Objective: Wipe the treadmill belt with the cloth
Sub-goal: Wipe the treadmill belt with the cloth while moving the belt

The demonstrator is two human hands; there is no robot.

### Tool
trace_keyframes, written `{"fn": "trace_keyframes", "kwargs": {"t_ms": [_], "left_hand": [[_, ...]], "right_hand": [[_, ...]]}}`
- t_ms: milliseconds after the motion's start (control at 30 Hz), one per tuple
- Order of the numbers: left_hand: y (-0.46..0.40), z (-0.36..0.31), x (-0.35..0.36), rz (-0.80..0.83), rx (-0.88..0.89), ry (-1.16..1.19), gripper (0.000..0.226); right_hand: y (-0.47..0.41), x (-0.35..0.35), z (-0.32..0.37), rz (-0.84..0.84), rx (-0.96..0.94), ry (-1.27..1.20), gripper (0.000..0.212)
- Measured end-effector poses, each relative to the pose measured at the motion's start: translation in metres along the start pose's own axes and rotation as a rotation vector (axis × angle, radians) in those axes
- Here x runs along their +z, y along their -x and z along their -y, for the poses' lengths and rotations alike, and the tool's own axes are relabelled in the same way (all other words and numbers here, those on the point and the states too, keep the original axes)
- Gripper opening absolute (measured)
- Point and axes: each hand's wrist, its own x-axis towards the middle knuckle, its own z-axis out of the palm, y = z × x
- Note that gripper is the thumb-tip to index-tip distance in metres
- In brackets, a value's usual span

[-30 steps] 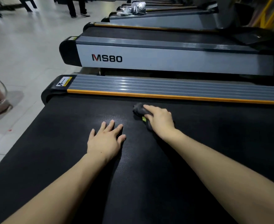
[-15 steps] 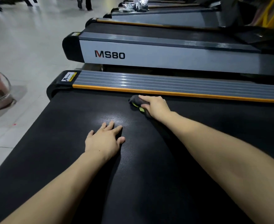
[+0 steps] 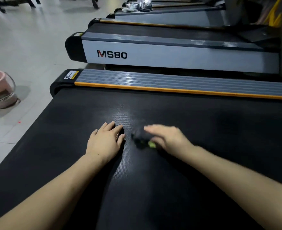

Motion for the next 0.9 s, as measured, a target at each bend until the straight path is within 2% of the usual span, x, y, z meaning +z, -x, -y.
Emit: {"fn": "trace_keyframes", "kwargs": {"t_ms": [67,167,300,400,500,567,633,700,800,900], "left_hand": [[0.016,-0.008,0.003,-0.018,0.029,-0.007,0.048],[0.034,-0.016,0.008,-0.029,0.079,-0.029,0.049],[0.047,-0.024,0.014,-0.052,0.104,-0.040,0.050],[0.061,-0.033,0.022,-0.089,0.105,0.022,0.047],[0.067,-0.048,0.025,-0.138,0.158,0.064,0.043],[0.065,-0.057,0.028,-0.126,0.202,0.020,0.043],[0.063,-0.069,0.030,-0.109,0.214,0.007,0.045],[0.059,-0.079,0.029,-0.101,0.210,-0.002,0.047],[0.050,-0.086,0.029,-0.083,0.205,-0.018,0.049],[0.053,-0.086,0.035,-0.062,0.217,-0.043,0.052]], "right_hand": [[-0.035,-0.008,-0.019,-0.111,0.170,0.057,0.042],[-0.048,-0.007,-0.022,-0.137,0.318,0.098,0.042],[0.028,-0.002,0.010,-0.146,0.151,0.029,0.042],[0.097,-0.007,0.024,-0.006,-0.028,-0.032,0.046],[0.094,-0.031,0.000,0.066,-0.059,0.025,0.045],[0.062,-0.044,-0.036,-0.045,0.066,0.114,0.044],[0.036,-0.056,-0.071,-0.159,0.270,0.152,0.043],[0.033,-0.059,-0.081,-0.170,0.340,0.161,0.042],[0.074,-0.054,-0.056,-0.190,0.229,0.082,0.042],[0.154,-0.053,-0.020,-0.065,0.035,0.018,0.047]]}}
